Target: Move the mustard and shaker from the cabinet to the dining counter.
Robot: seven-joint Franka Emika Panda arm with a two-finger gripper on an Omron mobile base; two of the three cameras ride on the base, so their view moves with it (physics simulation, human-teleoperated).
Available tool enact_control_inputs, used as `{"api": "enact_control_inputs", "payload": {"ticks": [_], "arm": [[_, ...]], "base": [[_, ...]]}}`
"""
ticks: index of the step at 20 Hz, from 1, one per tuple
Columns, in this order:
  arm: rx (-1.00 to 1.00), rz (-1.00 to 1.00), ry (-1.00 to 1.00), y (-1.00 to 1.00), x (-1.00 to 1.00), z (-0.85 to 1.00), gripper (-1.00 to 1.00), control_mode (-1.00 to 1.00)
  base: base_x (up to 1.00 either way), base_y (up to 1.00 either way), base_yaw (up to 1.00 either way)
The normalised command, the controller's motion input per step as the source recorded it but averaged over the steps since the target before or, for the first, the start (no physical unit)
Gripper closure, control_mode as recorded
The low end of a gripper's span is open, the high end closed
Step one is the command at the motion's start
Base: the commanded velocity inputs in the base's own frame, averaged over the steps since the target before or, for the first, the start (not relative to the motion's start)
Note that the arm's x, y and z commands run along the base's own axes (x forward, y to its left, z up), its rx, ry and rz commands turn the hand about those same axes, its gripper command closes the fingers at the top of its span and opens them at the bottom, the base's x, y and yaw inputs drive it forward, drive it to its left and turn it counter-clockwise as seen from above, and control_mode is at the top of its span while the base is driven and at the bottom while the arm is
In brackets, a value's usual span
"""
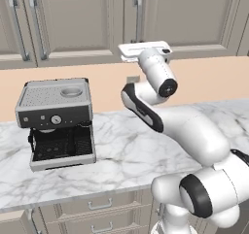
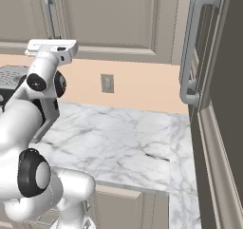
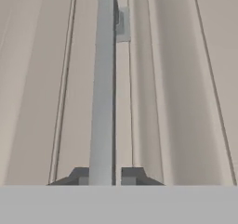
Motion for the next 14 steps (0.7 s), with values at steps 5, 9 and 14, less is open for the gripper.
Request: {"api": "enact_control_inputs", "payload": {"ticks": [5, 9, 14], "arm": [[-0.04, -0.07, 0.0, -0.4, -0.63, 0.33, 1.0, -1.0], [-0.04, -0.09, 0.0, -0.45, -0.88, 0.31, 1.0, -1.0], [0.0, -0.06, 0.01, -0.51, -0.85, 0.32, 1.0, -1.0]], "base": [[0.0, 0.0, 0.0], [0.0, 0.0, 0.0], [0.0, 0.0, 0.0]]}}
